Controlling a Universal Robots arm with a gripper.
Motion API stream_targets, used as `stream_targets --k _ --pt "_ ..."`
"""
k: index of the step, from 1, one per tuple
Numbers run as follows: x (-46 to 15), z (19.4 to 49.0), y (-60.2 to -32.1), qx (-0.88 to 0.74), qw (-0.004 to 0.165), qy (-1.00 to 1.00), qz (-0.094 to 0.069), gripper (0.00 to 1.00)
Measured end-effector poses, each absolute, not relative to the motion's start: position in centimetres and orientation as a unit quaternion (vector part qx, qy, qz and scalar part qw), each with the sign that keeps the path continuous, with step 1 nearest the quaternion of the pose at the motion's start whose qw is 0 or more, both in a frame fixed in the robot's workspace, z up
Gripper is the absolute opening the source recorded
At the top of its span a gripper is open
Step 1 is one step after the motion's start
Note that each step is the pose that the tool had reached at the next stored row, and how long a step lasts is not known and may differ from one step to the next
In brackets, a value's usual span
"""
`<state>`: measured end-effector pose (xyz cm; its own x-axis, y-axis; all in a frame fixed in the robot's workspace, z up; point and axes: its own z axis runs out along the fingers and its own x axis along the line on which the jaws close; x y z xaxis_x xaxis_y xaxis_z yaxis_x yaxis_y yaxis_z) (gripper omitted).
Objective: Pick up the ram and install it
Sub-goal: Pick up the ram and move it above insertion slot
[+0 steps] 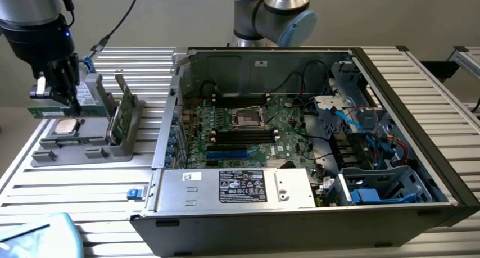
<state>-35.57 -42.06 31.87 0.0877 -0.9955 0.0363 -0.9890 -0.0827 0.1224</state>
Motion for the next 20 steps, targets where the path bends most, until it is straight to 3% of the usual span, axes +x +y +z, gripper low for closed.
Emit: stream_targets --k 20 --pt "-29.4 36.6 -42.1 0.736 0.063 -0.674 -0.034 0.14"
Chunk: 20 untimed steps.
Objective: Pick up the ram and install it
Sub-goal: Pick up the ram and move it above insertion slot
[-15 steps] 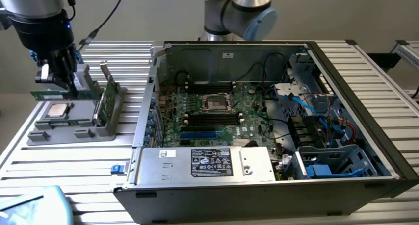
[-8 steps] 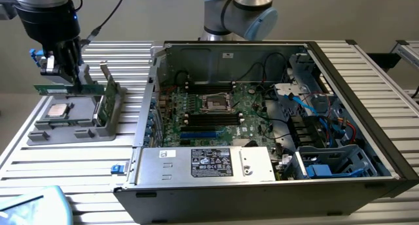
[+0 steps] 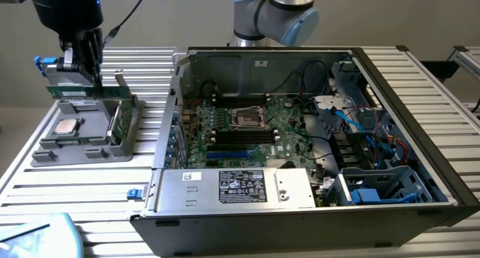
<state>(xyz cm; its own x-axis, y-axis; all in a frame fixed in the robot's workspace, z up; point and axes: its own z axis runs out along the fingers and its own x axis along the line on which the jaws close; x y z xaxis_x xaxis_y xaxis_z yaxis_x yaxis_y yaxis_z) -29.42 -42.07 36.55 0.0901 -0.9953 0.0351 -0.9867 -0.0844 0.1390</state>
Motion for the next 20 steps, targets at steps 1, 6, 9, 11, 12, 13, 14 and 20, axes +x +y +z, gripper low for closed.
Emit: stream_targets --k 1,6,9,11,12,13,14,20 --pt "-29.1 36.8 -42.1 0.736 0.063 -0.674 -0.034 0.14" --pt "-27.2 37.7 -42.1 0.736 0.064 -0.673 -0.035 0.14" --pt "-26.0 38.1 -42.1 0.736 0.064 -0.673 -0.035 0.14" --pt "-25.2 38.4 -42.1 0.736 0.065 -0.673 -0.036 0.14" --pt "-24.8 38.5 -42.1 0.736 0.065 -0.673 -0.036 0.14" --pt "-24.4 38.7 -42.1 0.736 0.065 -0.673 -0.036 0.14" --pt "-24.0 38.8 -42.1 0.736 0.066 -0.673 -0.037 0.14" --pt "-21.3 39.1 -42.1 0.736 0.067 -0.672 -0.038 0.14"
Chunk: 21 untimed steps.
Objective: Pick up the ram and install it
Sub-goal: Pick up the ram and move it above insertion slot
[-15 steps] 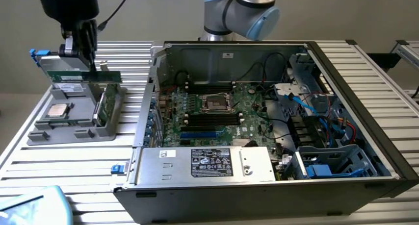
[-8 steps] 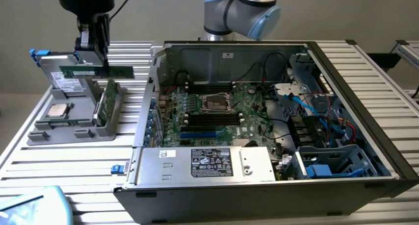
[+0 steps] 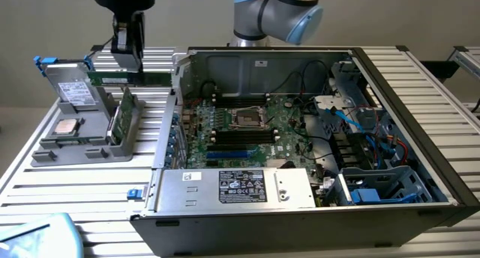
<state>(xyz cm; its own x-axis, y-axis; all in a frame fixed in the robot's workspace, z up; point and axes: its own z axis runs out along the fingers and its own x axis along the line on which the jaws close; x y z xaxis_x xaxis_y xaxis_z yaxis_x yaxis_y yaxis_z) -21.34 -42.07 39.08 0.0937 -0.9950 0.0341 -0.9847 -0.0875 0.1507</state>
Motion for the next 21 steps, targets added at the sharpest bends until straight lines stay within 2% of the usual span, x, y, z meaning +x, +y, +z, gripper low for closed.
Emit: stream_targets --k 21 --pt "-11.8 39.1 -42.1 0.737 0.068 -0.671 -0.039 0.14"
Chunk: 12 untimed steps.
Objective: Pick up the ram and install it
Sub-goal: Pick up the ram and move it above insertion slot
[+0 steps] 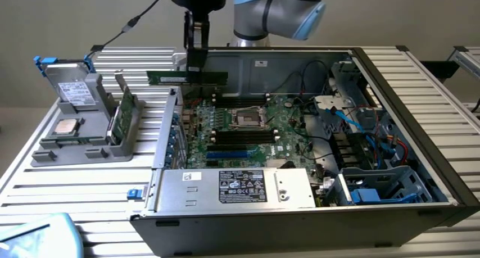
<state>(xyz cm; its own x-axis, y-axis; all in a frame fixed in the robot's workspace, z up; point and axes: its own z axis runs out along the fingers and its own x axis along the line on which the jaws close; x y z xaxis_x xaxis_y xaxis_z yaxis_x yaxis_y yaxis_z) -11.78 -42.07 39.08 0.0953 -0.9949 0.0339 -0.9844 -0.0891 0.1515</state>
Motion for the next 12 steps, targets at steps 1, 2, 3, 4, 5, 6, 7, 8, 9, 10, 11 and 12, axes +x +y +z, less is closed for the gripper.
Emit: stream_targets --k 1,2,3,4,5,6,7,8,9,10,11,12 --pt "-11.3 39.1 -42.1 0.737 0.068 -0.671 -0.039 0.14" --pt "-10.9 39.1 -42.1 0.737 0.068 -0.671 -0.039 0.14" --pt "-10.4 39.1 -42.1 0.737 0.068 -0.671 -0.039 0.14" --pt "-10.0 39.1 -42.1 0.737 0.068 -0.671 -0.039 0.14" --pt "-9.5 39.1 -42.1 0.737 0.068 -0.671 -0.039 0.14" --pt "-9.1 39.1 -42.1 0.737 0.068 -0.671 -0.039 0.14" --pt "-8.6 39.1 -42.1 0.737 0.068 -0.671 -0.039 0.14" --pt "-8.1 39.1 -42.1 0.737 0.068 -0.671 -0.039 0.14" --pt "-7.7 39.1 -42.1 0.737 0.068 -0.671 -0.039 0.14" --pt "-7.3 39.1 -42.1 0.737 0.068 -0.671 -0.039 0.14" --pt "-6.8 39.1 -42.1 0.737 0.068 -0.671 -0.039 0.14" --pt "-6.3 39.1 -42.1 0.737 0.068 -0.671 -0.039 0.14"
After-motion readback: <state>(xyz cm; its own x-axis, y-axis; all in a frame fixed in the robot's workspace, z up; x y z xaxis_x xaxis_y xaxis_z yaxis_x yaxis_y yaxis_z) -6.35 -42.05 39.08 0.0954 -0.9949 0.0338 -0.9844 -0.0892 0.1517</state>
